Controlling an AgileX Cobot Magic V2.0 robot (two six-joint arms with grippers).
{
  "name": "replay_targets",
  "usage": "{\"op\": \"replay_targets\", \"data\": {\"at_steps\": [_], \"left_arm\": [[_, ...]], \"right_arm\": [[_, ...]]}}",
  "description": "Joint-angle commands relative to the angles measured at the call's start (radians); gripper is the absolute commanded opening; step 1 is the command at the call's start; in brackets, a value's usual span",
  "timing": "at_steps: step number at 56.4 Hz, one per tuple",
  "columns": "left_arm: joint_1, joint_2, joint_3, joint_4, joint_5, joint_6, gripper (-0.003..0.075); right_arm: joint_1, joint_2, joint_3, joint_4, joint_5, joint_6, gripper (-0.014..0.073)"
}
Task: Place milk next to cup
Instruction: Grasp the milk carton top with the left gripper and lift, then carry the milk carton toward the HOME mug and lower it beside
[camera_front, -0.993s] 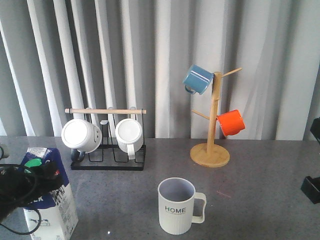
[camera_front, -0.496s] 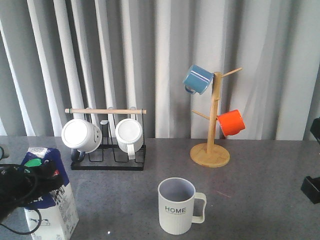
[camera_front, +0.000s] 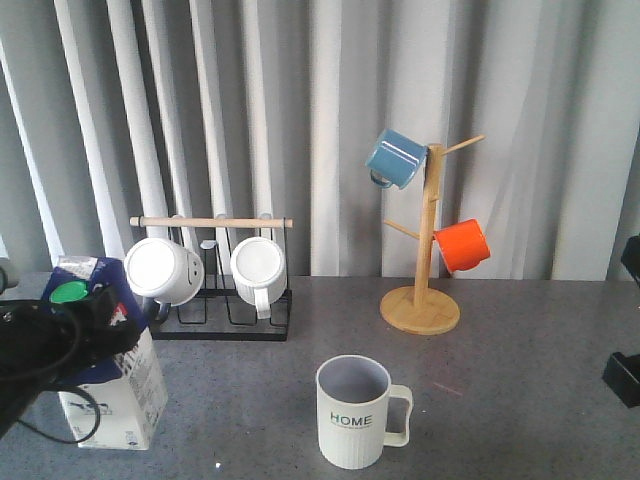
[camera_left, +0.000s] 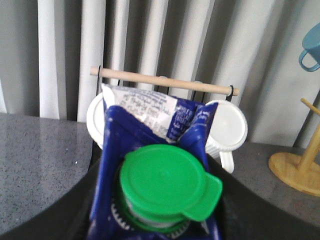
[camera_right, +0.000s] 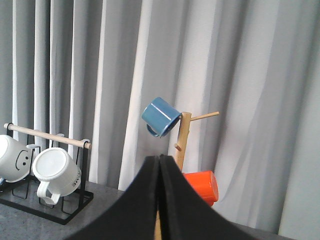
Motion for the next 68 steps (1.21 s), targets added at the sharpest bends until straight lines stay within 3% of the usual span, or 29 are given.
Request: {"op": "replay_targets", "data": {"at_steps": [1,6,11,22,34,68], "left_arm": [[-0.099,-0.019,-0.085,-0.311,-0.091,0.347,-0.0004],[-0.203,0.018,-0.153,-0.545,-0.149,0.601,-0.0003],[-0.282,0.077,-0.221,-0.663,-0.213,0.689,-0.0003],[-0.388,0.209,-0.358,-0.702,-0.254,0.637,-0.0003],[-0.432,0.330,-0.469,-0.699,-0.323,0.608,-0.0003],[-0.456,0.473,-0.504,-0.699,-0.330,0.497,-0.0003]], "right_arm": [[-0.005,-0.005,-0.029,-0.003,-0.069,0.003,-0.0008],[-0.005,-0.005,-0.029,-0.003,-0.069,0.003,-0.0008],[-0.005,-0.005,-0.029,-0.003,-0.069,0.003,-0.0008],[-0.005,-0.005,-0.029,-0.003,-0.069,0.003,-0.0008],[-0.005,-0.005,-0.029,-0.003,-0.069,0.003,-0.0008],[-0.005,-0.005,-0.029,-0.003,-0.069,0.003,-0.0008]]}}
